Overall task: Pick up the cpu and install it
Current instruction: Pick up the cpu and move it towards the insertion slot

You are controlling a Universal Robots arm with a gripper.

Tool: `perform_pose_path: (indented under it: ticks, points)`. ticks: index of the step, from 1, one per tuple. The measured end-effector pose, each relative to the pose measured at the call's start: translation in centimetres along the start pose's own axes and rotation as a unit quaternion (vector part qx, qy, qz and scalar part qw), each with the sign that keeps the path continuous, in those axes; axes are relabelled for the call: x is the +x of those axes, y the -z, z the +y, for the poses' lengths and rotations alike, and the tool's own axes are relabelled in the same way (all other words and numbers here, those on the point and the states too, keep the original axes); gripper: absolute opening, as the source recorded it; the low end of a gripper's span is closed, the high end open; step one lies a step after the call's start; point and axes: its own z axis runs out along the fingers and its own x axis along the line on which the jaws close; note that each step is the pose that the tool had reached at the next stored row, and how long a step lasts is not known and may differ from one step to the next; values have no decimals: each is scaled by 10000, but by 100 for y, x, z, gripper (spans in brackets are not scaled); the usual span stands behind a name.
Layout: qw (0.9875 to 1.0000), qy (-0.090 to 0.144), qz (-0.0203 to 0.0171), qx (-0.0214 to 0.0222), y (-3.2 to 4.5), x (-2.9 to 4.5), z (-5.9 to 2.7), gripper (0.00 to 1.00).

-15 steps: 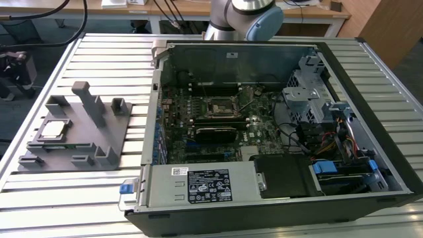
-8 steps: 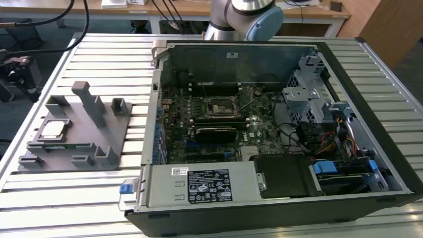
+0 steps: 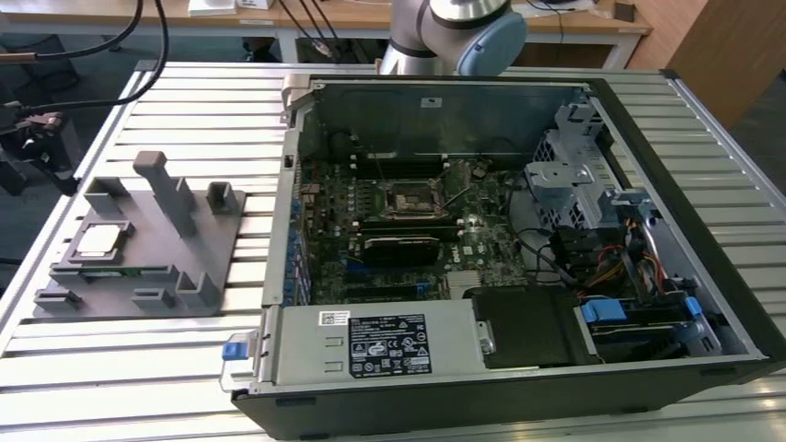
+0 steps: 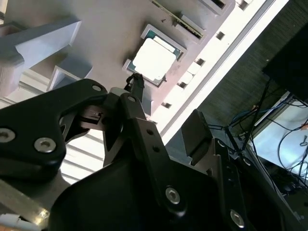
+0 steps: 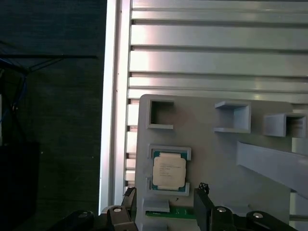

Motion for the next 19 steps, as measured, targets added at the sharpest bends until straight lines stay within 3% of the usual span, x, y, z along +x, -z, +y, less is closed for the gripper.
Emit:
perform_pose_path:
  ticks: [10,16,19]
  points:
    - [10000,0,-5,10,-130,5,-6,59]
    - [10000,1,-29,12,-222,3,-11,60]
    - [10000,1,-35,20,-273,-1,-13,72]
